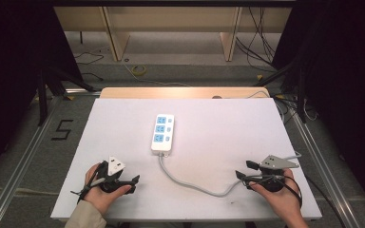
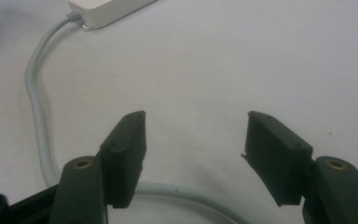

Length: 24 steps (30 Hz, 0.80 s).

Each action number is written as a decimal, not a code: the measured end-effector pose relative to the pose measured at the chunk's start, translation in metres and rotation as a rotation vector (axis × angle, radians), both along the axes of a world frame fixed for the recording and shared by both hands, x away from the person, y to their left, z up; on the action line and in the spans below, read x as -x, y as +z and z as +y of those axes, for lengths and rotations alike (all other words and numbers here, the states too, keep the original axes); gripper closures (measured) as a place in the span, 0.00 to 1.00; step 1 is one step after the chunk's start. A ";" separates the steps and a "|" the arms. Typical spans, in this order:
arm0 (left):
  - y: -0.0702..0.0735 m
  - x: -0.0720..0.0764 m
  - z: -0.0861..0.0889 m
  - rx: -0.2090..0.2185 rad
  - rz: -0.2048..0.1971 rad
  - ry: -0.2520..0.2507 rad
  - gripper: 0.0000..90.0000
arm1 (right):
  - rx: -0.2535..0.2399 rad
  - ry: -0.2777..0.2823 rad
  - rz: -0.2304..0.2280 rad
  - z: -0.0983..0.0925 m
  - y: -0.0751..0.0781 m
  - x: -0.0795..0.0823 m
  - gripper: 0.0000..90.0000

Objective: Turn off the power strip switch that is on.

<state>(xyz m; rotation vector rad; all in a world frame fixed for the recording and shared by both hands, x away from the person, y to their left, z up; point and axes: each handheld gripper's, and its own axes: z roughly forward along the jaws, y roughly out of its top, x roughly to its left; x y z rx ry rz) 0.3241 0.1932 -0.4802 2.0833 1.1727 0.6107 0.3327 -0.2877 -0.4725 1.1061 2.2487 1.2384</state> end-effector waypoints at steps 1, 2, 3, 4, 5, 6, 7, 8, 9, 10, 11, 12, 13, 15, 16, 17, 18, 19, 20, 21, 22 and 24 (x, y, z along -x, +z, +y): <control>0.000 0.000 0.000 0.001 -0.001 -0.001 0.17 | -0.001 0.000 -0.001 0.000 0.000 0.000 0.44; 0.000 0.000 0.000 0.001 -0.001 -0.001 0.17 | 0.000 -0.001 -0.002 0.000 0.000 0.000 0.44; 0.000 0.000 0.000 0.000 -0.005 -0.001 0.17 | 0.002 0.001 -0.004 0.000 0.000 0.000 0.44; 0.000 0.001 0.000 0.000 -0.006 -0.001 0.17 | 0.003 0.001 -0.005 0.000 0.000 0.000 0.44; 0.000 0.001 0.000 0.000 -0.006 -0.001 0.17 | 0.002 0.000 -0.004 0.000 0.001 0.000 0.44; 0.001 0.001 0.001 0.000 -0.004 -0.002 0.17 | 0.002 0.000 -0.004 0.000 0.001 0.000 0.44; 0.001 0.001 0.001 0.002 -0.004 0.000 0.17 | 0.002 0.000 -0.004 0.000 0.001 0.000 0.44; 0.001 0.001 0.001 0.004 -0.007 0.003 0.18 | 0.002 0.000 -0.007 0.000 0.001 0.000 0.44; 0.001 0.000 0.001 0.006 -0.005 0.004 0.18 | 0.000 0.001 -0.008 0.001 0.001 0.000 0.44; 0.001 0.000 0.001 0.008 -0.008 0.003 0.20 | -0.001 0.001 -0.007 0.001 0.001 0.000 0.43; 0.002 0.000 0.001 0.012 -0.009 0.004 0.21 | -0.001 -0.002 -0.005 0.001 0.001 0.000 0.43; 0.002 0.000 0.001 0.012 -0.009 0.004 0.22 | -0.002 -0.002 -0.004 0.000 0.001 0.000 0.43; 0.002 0.000 0.001 0.011 -0.010 0.004 0.23 | -0.002 -0.002 -0.004 0.000 0.001 0.000 0.43; 0.002 -0.001 0.000 0.011 -0.010 0.006 0.29 | -0.002 -0.002 -0.003 0.000 0.001 0.000 0.43; 0.003 -0.001 0.000 0.011 -0.013 0.012 0.29 | -0.002 -0.002 -0.003 0.000 0.001 0.000 0.43; 0.003 -0.001 -0.001 0.011 -0.014 0.015 0.31 | -0.002 -0.001 -0.003 0.001 0.001 0.000 0.43; 0.004 -0.001 -0.001 0.010 -0.014 0.015 0.38 | 0.001 0.003 -0.006 0.001 0.000 0.000 0.43; 0.004 -0.001 -0.001 0.015 -0.013 0.012 0.38 | 0.001 0.003 -0.006 0.001 0.000 0.000 0.43; 0.004 -0.001 -0.002 0.013 -0.004 0.009 0.43 | 0.001 0.003 -0.006 0.001 0.001 0.000 0.43; 0.004 -0.001 -0.002 0.013 -0.004 0.009 0.46 | 0.001 0.003 -0.006 0.001 0.001 0.000 0.43; 0.004 -0.002 -0.003 0.013 -0.004 0.009 0.51 | 0.001 0.005 -0.009 0.002 0.000 -0.001 0.43; 0.005 -0.004 -0.004 -0.003 0.000 -0.009 0.59 | 0.002 0.002 -0.006 0.002 0.000 -0.001 0.43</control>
